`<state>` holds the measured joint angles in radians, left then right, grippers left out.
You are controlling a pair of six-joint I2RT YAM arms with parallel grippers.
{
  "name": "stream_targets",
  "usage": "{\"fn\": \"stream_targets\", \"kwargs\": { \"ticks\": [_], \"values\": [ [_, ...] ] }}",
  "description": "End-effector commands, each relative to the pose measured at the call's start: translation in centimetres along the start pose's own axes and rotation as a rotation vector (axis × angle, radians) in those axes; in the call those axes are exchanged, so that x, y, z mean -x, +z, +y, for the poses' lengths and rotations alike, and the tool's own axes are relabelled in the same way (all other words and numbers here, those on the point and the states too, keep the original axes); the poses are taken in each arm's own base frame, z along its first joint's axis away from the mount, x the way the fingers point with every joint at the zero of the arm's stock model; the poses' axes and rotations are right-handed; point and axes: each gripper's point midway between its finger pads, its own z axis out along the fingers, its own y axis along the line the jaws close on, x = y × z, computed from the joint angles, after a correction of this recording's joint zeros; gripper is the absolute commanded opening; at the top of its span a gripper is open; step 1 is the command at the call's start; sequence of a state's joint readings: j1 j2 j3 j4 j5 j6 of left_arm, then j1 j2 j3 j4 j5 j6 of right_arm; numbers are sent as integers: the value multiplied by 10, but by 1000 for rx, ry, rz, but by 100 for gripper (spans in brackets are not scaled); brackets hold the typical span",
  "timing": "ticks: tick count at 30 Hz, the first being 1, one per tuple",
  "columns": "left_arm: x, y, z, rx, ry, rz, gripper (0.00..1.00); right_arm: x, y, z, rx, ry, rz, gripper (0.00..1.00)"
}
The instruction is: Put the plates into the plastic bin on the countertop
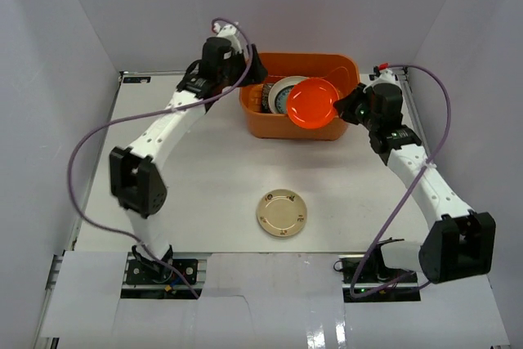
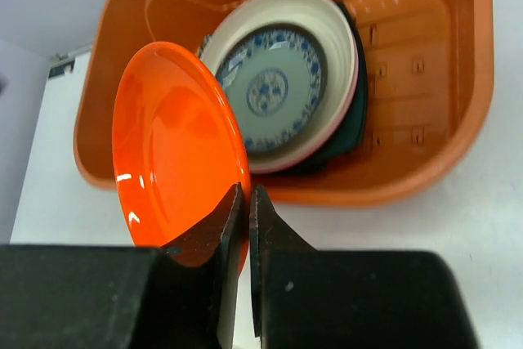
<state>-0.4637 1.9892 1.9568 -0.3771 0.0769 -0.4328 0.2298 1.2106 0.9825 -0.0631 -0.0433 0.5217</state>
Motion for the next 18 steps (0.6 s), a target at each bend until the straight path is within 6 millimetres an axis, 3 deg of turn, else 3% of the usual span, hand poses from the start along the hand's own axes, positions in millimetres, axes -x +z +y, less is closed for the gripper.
{"fn": "stream_targets", "kwargs": {
  "ticks": [1,3,4,5,6,7,10,11,12,13,18],
  "values": [
    [39,-104,-14,-11,15,-168,86,68,17,28,70,-30,-199,8],
    [4,-120,-1,10,-24,-122,91,75,36,29,76,-23,-210,8],
    [-46,-120,20,51,-34,-31,91,78,43,28,71,-23,-211,8],
    [-52,-140,19,43,-30,-37,92,79,50,26,64,-21,-208,8],
    [-71,-146,25,53,-48,-2,92,78,63,24,55,-24,-189,8],
    [-117,-150,40,77,-63,99,92,78,69,23,50,-30,-182,8],
    [-171,-170,38,27,-128,232,92,70,93,14,23,-46,-139,8],
    [-205,-176,42,30,-152,307,92,70,98,9,-1,-47,-144,8],
    [-218,-178,39,14,-189,336,92,68,107,4,-14,-52,-137,8],
    [-243,-182,43,26,-197,385,92,66,110,3,-20,-54,-127,8],
    [-277,-176,29,-21,-219,472,92,51,133,-12,-60,-64,-70,8]
  ]
}}
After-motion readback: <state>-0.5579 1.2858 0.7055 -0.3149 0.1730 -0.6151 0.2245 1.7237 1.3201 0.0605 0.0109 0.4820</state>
